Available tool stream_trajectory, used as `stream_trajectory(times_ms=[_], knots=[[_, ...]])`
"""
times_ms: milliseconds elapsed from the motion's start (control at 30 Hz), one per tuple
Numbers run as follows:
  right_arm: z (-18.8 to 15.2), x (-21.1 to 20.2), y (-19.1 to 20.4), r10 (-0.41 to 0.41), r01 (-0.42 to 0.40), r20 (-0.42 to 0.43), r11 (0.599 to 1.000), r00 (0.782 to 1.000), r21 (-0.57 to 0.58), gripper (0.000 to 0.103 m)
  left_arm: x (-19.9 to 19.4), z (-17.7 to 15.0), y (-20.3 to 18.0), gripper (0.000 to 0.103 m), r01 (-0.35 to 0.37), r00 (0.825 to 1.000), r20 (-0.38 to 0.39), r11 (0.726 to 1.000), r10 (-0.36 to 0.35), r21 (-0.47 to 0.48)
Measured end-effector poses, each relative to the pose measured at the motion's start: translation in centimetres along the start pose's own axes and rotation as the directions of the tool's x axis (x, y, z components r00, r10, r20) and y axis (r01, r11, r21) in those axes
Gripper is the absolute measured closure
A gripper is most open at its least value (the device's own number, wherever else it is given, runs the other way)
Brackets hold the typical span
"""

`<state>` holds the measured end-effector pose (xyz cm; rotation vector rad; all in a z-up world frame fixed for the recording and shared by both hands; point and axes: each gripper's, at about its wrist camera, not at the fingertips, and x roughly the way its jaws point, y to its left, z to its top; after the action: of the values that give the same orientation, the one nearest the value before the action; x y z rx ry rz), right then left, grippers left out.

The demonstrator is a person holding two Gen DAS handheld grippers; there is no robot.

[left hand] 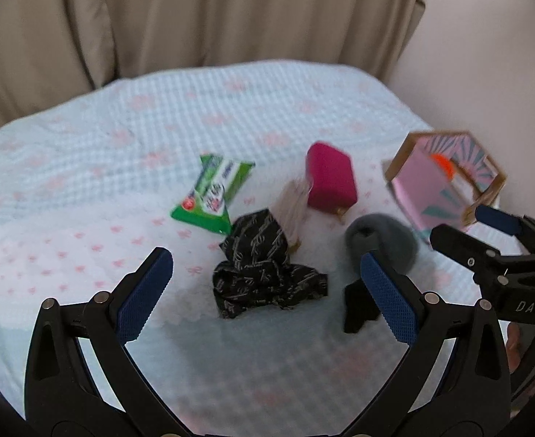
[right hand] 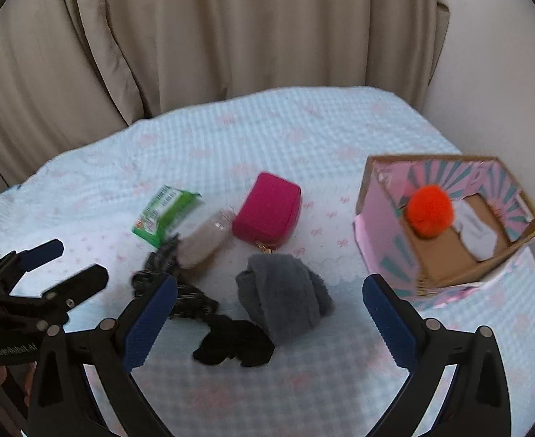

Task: Organize soft objects
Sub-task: 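Grasp the black patterned cloth with left tool while right tool grasps the grey sock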

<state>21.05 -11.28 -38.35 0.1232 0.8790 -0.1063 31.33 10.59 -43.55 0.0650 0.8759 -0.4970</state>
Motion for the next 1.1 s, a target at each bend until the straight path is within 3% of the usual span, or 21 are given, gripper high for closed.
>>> stream_trajectory(times_ms=[233,333,467,633,700,833,1000,1100], knots=[[-1.5,6.6,-1.2,-0.003,0.004,-0.027,0.999,1.0,0.032,0.002,7.3,-2.6,0.1,0.003,0.017,0.997,-0.072,1.0,-0.017,0.01],[-1.8,8.3,-1.2,-0.003,0.004,-0.041,1.0,0.999,0.001,0.002,8.8,-3.4,-0.3,0.004,0.014,0.996,-0.087,0.999,-0.011,0.041],[-2.4,10.0,-1.4,0.02,-0.02,-0.075,1.0,0.997,-0.005,0.011,10.1,-3.8,-0.8,0.005,-0.007,0.995,-0.098,0.997,0.014,0.075],[-2.9,11.9,-1.2,0.023,-0.024,-0.156,1.0,0.987,-0.003,0.012,10.8,-3.8,-0.9,0.025,-0.016,0.991,-0.133,0.997,0.027,0.082],[-2.7,12.0,-1.2,0.023,-0.023,-0.165,1.0,0.986,0.002,0.025,10.9,-3.6,-0.8,0.033,-0.016,0.989,-0.145,0.996,0.029,0.089],[-2.3,12.3,-1.1,0.013,-0.015,-0.173,1.0,0.985,-0.01,0.037,10.8,-3.3,-0.8,0.049,-0.01,0.988,-0.155,0.996,0.024,0.091],[-2.0,11.8,-0.6,-0.001,-0.004,-0.16,1.0,0.987,-0.027,0.05,10.2,-3.0,-0.7,0.059,-0.009,0.987,-0.159,0.997,0.021,0.081],[-1.6,11.2,-0.8,0.003,-0.006,-0.154,1.0,0.988,-0.018,0.053,9.2,-2.6,-0.7,0.061,-0.008,0.988,-0.151,0.998,0.019,0.067]])
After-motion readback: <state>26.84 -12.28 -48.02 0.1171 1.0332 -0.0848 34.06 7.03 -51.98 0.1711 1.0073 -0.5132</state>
